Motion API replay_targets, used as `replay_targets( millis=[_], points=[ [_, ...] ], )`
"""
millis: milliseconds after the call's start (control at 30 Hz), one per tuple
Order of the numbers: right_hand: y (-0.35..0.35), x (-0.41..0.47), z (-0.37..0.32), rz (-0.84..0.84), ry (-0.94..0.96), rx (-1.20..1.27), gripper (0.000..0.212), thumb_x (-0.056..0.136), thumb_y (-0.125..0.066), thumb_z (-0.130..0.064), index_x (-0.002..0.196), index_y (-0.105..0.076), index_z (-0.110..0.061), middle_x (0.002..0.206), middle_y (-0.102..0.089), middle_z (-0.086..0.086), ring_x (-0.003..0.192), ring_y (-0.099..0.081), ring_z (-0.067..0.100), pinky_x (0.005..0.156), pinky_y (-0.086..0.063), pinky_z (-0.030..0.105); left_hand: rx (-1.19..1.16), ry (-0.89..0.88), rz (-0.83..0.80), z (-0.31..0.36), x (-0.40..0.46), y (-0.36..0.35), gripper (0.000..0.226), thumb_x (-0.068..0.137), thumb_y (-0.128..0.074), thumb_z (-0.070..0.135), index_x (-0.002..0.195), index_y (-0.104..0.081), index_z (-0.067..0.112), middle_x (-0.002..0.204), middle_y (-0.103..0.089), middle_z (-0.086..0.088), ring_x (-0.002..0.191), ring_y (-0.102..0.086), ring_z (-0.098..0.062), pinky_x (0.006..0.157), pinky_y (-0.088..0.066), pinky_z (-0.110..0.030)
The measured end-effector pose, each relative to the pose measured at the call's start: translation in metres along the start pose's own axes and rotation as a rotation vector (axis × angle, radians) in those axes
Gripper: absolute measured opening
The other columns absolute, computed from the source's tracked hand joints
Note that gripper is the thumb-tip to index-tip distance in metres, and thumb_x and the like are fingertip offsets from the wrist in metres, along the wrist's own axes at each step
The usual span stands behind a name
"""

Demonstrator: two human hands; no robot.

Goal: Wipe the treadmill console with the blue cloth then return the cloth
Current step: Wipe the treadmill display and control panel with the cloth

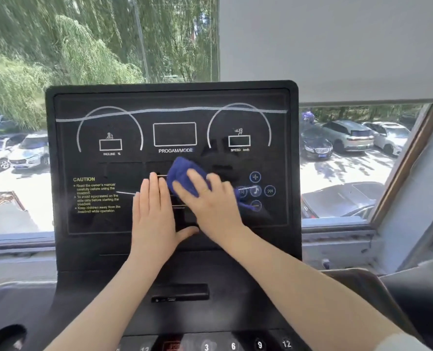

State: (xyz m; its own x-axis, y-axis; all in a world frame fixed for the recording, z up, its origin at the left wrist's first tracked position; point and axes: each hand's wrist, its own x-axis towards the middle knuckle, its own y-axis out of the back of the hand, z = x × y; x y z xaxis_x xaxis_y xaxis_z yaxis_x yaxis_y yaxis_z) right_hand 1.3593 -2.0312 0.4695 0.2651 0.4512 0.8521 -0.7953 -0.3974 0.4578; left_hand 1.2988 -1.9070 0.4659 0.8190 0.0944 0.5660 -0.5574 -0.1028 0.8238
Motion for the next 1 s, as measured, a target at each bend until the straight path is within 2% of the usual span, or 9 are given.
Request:
replay_targets(
  millis=[133,333,467,600,667,767,833,900,1000],
  points=[
    [0.004,0.01,0.023,0.003,0.018,-0.014,0.052,0.074,-0.035,-0.009,0.112,-0.066,-0.027,0.122,-0.05,0.004,0.081,-0.047,0.03,0.056,-0.039,0.033,-0.032,0.037,-0.012,-0.007,0.0,-0.003,0.128,0.04,-0.078,0.065,0.133,-0.032,-0.011,0.14,-0.036,-0.029,0.129,-0.037,-0.042,0.102,-0.034,-0.052],
    [0.008,0.038,0.054,0.112,-0.422,-0.046,0.062,0.068,-0.03,-0.003,0.114,-0.067,-0.022,0.119,-0.06,0.012,0.076,-0.053,0.036,0.054,-0.044,0.035,-0.008,0.011,0.031,-0.011,-0.001,-0.012,0.119,0.05,-0.061,0.072,0.134,-0.035,-0.009,0.143,-0.033,-0.027,0.131,-0.035,-0.04,0.106,-0.028,-0.049],
    [-0.007,0.0,-0.011,0.006,-0.111,0.06,0.052,0.075,-0.037,-0.006,0.115,-0.064,-0.023,0.124,-0.045,0.007,0.082,-0.043,0.029,0.056,-0.042,0.035,0.01,0.009,0.058,-0.011,-0.001,-0.014,0.116,0.051,-0.06,0.069,0.134,-0.034,-0.007,0.143,-0.034,-0.026,0.131,-0.037,-0.038,0.107,-0.026,-0.049],
    [-0.002,-0.015,0.02,-0.097,0.271,0.09,0.052,0.075,-0.034,-0.008,0.111,-0.067,-0.025,0.122,-0.053,0.004,0.084,-0.04,0.026,0.057,-0.041,0.033,-0.01,0.001,0.064,-0.012,-0.002,-0.015,0.117,0.051,-0.061,0.071,0.134,-0.034,-0.008,0.143,-0.033,-0.026,0.131,-0.037,-0.039,0.104,-0.032,-0.05],
    [0.011,-0.008,0.058,-0.082,0.234,0.0,0.048,0.076,-0.04,-0.007,0.11,-0.067,-0.027,0.121,-0.057,0.002,0.082,-0.042,0.026,0.055,-0.039,0.032,-0.011,0.005,0.055,-0.011,-0.003,-0.013,0.118,0.052,-0.06,0.072,0.134,-0.034,-0.008,0.144,-0.032,-0.026,0.131,-0.035,-0.039,0.104,-0.032,-0.05],
    [0.023,-0.005,0.098,-0.004,-0.164,-0.053,0.06,0.064,-0.046,0.003,0.116,-0.064,-0.022,0.124,-0.059,0.008,0.081,-0.041,0.029,0.056,-0.038,0.033,0.001,0.021,0.05,-0.009,-0.004,-0.01,0.118,0.054,-0.055,0.075,0.135,-0.033,-0.007,0.145,-0.032,-0.025,0.131,-0.035,-0.039,0.105,-0.031,-0.05],
    [0.021,-0.018,0.089,0.023,-0.247,-0.04,0.063,0.065,-0.038,0.002,0.119,-0.06,-0.021,0.127,-0.055,0.009,0.084,-0.037,0.029,0.058,-0.037,0.033,0.021,0.037,0.033,-0.008,-0.005,-0.008,0.119,0.053,-0.056,0.076,0.135,-0.033,-0.007,0.144,-0.033,-0.024,0.131,-0.036,-0.038,0.104,-0.033,-0.049],
    [0.016,-0.044,0.065,-0.007,-0.144,0.0,0.064,0.064,-0.035,0.004,0.12,-0.053,-0.023,0.129,-0.047,0.006,0.084,-0.036,0.028,0.06,-0.041,0.034,0.023,0.052,0.029,-0.006,-0.005,-0.007,0.121,0.051,-0.065,0.073,0.135,-0.033,-0.007,0.144,-0.033,-0.025,0.131,-0.036,-0.038,0.104,-0.033,-0.049],
    [0.019,-0.09,0.046,-0.152,0.204,0.043,0.068,0.06,-0.051,0.011,0.119,-0.047,-0.024,0.127,-0.049,0.005,0.081,-0.035,0.026,0.057,-0.039,0.031,-0.016,0.065,0.026,0.003,-0.01,-0.004,0.114,0.053,-0.077,0.059,0.135,-0.033,-0.007,0.145,-0.031,-0.025,0.131,-0.035,-0.04,0.104,-0.033,-0.05]
  ],
)
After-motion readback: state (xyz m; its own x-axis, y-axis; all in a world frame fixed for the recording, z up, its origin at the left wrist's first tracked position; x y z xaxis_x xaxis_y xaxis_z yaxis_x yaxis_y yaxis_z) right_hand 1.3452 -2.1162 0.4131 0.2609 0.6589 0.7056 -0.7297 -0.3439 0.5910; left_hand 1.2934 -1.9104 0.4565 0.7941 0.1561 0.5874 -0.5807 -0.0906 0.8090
